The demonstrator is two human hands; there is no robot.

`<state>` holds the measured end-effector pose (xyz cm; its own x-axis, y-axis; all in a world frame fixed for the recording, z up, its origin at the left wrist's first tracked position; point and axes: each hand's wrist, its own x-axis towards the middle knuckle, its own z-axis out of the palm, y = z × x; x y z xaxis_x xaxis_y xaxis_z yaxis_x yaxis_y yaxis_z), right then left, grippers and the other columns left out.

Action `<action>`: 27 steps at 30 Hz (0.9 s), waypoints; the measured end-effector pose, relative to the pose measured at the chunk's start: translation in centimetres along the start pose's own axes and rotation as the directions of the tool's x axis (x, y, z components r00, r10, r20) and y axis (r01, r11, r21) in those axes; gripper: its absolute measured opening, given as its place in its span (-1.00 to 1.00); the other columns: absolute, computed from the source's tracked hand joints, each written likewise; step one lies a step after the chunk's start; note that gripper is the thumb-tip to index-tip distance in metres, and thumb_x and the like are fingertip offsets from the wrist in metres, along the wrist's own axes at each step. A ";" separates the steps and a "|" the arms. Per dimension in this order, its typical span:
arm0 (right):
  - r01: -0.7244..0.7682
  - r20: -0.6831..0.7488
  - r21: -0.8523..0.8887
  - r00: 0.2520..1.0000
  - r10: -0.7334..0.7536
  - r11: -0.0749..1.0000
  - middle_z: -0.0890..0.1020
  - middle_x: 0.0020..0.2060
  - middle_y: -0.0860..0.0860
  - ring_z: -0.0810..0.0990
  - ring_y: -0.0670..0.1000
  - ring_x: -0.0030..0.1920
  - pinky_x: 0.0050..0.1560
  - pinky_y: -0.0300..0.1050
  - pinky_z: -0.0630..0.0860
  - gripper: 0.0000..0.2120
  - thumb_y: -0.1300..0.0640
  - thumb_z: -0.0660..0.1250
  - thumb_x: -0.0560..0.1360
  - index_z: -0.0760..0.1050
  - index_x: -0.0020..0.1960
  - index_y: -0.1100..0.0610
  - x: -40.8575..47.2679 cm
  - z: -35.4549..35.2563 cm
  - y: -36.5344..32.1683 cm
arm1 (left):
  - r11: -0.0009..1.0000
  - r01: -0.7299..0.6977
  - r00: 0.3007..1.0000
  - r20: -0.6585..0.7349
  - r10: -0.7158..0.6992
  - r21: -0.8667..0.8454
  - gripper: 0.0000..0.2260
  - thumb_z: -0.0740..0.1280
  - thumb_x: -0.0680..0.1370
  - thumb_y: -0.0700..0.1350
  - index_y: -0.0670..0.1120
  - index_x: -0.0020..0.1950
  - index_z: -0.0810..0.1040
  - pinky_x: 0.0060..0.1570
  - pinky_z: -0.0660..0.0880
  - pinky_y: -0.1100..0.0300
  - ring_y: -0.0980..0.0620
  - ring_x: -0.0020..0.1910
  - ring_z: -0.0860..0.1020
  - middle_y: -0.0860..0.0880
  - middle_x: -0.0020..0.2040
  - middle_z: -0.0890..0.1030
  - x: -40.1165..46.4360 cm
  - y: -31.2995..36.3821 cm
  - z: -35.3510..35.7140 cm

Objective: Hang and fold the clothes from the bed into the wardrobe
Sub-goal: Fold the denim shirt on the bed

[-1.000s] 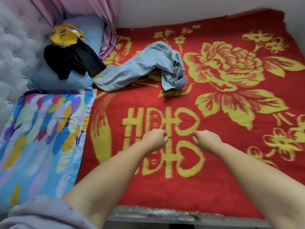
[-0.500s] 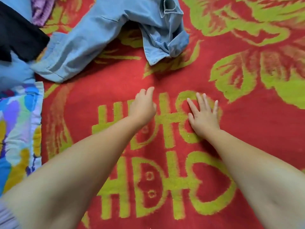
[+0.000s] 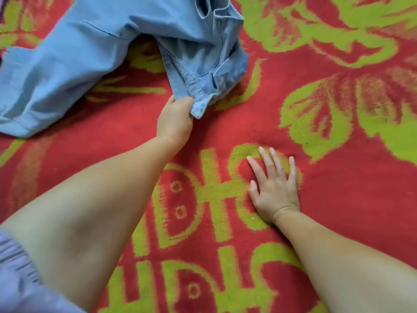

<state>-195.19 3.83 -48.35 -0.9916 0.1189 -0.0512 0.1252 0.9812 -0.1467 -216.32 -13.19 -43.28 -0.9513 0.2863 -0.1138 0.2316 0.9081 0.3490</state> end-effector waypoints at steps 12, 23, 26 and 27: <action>-0.091 0.165 0.032 0.983 0.085 0.995 0.10 0.55 0.01 -0.01 0.02 0.55 0.49 0.22 -0.15 -0.47 -0.03 0.05 0.57 0.16 0.54 0.00 -0.9 -1.5 -0.9 | 0.962 -0.029 0.958 0.282 -0.050 0.271 -0.92 0.14 0.55 -0.22 -0.12 -0.05 0.42 -0.21 0.29 0.03 -0.28 -0.01 0.53 -0.22 -0.01 0.59 -18.2 -2.6 -2.3; 0.407 0.159 0.450 0.839 -0.520 0.795 0.07 0.55 -0.03 0.01 -0.04 0.54 0.53 0.03 -0.09 -0.02 -0.10 0.40 0.42 -0.18 0.57 0.10 -9.4 -22.4 -16.6 | 0.917 0.257 0.965 0.127 -0.228 -0.304 -0.82 0.14 0.58 -0.23 -0.24 0.05 0.52 0.00 0.44 -0.06 -0.25 0.04 0.54 -0.27 0.04 0.61 -30.8 3.3 -21.0; 0.396 0.053 0.511 0.871 -0.488 0.763 0.35 0.44 0.00 0.32 0.01 0.41 0.46 -0.07 0.12 -0.01 -0.01 0.43 0.43 -0.20 0.57 0.13 -9.7 -29.6 -20.2 | 0.896 0.227 0.973 0.043 -0.228 -0.381 -0.77 0.16 0.61 -0.12 -0.11 -0.20 0.49 -0.14 0.42 0.03 -0.19 -0.06 0.55 -0.19 -0.10 0.63 -31.6 5.3 -28.4; 0.392 0.058 0.528 0.868 -0.493 0.753 0.41 0.40 0.02 0.43 0.01 0.31 0.38 -0.09 0.25 -0.01 0.05 0.42 0.44 -0.23 0.56 0.09 -9.7 -32.2 -20.9 | 0.897 0.206 0.976 0.021 -0.215 -0.392 -0.72 0.18 0.61 -0.09 -0.04 -0.30 0.43 -0.24 0.36 0.07 -0.15 -0.15 0.53 -0.12 -0.22 0.61 -32.1 5.8 -30.8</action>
<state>-189.27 -12.99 -12.96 -0.9207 -0.3892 -0.0293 -0.2775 0.7053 -0.6523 -190.75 -26.55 -8.99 -0.9745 0.0906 -0.2053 -0.0678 0.7532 0.6543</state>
